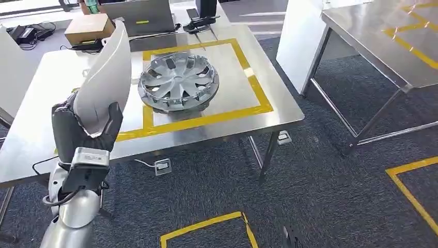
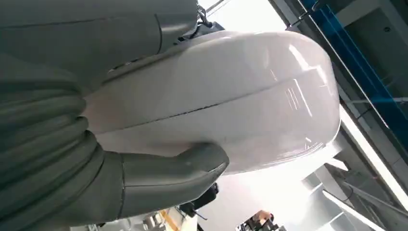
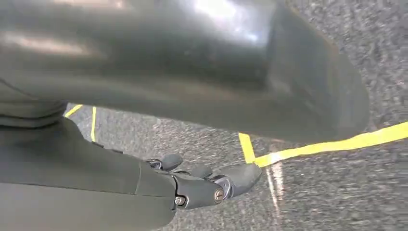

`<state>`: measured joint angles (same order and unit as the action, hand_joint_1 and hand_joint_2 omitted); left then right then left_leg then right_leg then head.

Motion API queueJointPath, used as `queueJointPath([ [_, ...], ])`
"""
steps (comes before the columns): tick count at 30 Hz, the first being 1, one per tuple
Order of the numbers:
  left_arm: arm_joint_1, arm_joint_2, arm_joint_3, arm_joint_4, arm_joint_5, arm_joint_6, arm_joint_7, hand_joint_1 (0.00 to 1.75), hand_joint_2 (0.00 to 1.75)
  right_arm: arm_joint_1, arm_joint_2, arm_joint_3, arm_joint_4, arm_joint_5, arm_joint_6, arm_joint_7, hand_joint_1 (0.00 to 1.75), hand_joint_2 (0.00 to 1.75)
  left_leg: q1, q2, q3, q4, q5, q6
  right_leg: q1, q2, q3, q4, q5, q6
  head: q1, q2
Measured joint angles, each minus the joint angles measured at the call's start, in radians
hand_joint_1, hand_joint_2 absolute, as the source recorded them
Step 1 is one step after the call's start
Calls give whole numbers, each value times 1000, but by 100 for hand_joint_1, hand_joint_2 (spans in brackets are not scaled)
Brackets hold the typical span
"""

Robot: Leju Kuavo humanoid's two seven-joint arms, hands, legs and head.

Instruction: Take the parts from the cabinet and place them on the table.

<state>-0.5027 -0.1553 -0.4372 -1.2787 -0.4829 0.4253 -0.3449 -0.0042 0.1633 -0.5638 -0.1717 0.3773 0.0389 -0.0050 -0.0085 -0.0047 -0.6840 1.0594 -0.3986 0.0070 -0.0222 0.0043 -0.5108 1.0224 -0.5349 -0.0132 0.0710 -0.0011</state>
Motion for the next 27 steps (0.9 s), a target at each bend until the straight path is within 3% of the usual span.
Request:
queueJointPath([
  [1,0,1,0,0,0,0,0,175,175,-1,1,0,0,0,2,0,0,0,-9,-2,3,-32,4,2,6,2,9,6,-10,7,-2,0],
  [2,0,1,0,0,0,0,1,175,175,-3,1,0,0,0,2,0,0,0,-7,-2,5,-25,-17,3,5,2,10,0,-21,16,-1,0],
  [3,0,1,0,-1,0,0,1,175,175,-2,1,0,0,0,3,0,0,0,-8,-3,14,-29,-7,7,5,1,19,0,-18,22,-3,0],
  [4,-1,0,0,-1,0,0,0,175,175,-1,1,0,0,0,3,0,0,0,-5,-3,17,-35,-7,15,7,1,24,12,-8,28,2,0],
  [6,-1,-2,1,-4,0,0,0,175,175,-3,0,0,-1,0,3,0,0,0,0,-4,50,-42,-7,26,3,-1,15,47,-14,33,3,0],
  [7,-5,-3,1,-4,0,0,0,175,175,-6,0,0,0,0,4,0,0,0,0,-3,54,-42,-12,34,3,-1,-17,102,-19,35,4,0],
  [9,-2,-4,1,-4,0,-1,0,175,175,-8,1,0,0,0,4,0,0,0,-1,-4,61,-42,-25,38,3,-1,-114,236,-79,41,6,0],
  [10,-1,-4,1,-3,0,-1,0,175,175,-7,0,0,0,0,4,0,0,0,-2,-5,65,-41,-32,38,3,-1,-154,281,-116,47,7,0],
  [11,1,-4,1,-2,0,-2,0,175,175,-5,0,-1,0,0,3,0,0,0,-2,-8,72,-40,-40,37,3,-1,-178,290,-126,48,7,0],
  [12,1,-4,1,-1,0,-4,0,175,175,-3,0,-1,0,0,3,1,0,0,-2,-10,82,-38,-48,36,3,-1,-181,262,-107,49,8,0],
  [13,1,-4,1,0,0,-6,0,175,175,-3,0,-1,0,0,2,1,0,0,-1,-12,95,-36,-59,33,3,-1,-166,195,-57,49,8,0],
  [15,1,-5,1,0,0,-6,0,175,175,-1,0,-1,0,0,1,1,0,0,-1,-11,110,-33,-82,25,3,-2,-118,26,86,45,8,0],
  [17,-1,-5,1,3,0,-9,1,175,175,-2,0,-1,0,0,0,2,0,0,-6,-15,118,-29,-91,13,12,-5,-121,13,69,28,3,0],
  [18,-1,-5,0,3,0,-10,1,175,175,-2,0,-1,0,0,-1,2,0,0,-6,-14,118,-33,-95,7,11,-4,-114,12,83,22,3,0],
  [20,-3,-5,0,3,0,-11,1,175,175,-1,0,-2,0,0,-2,2,0,0,-6,-14,125,-23,-95,-4,9,-1,-103,8,80,8,3,0],
  [22,-6,-5,0,4,0,-11,1,175,175,-2,0,-3,0,0,-2,2,0,0,-3,-7,81,56,-99,-15,4,-1,-86,2,72,-4,-2,0],
  [25,-5,-3,0,12,0,-13,4,175,175,-1,0,-4,0,0,-3,2,0,0,6,-3,-50,261,-183,-29,4,-1,-65,1,49,-9,-1,0],
  [26,-4,-2,0,16,2,-15,4,175,175,-1,0,-5,0,-1,-4,2,0,0,8,-2,-78,290,-188,-31,4,-1,-55,1,42,-8,-2,0],
  [27,-4,-2,0,21,2,-15,4,175,175,-1,0,-7,0,-1,-4,2,0,0,9,-1,-82,272,-168,-31,4,0,-44,1,33,-7,-1,0],
])
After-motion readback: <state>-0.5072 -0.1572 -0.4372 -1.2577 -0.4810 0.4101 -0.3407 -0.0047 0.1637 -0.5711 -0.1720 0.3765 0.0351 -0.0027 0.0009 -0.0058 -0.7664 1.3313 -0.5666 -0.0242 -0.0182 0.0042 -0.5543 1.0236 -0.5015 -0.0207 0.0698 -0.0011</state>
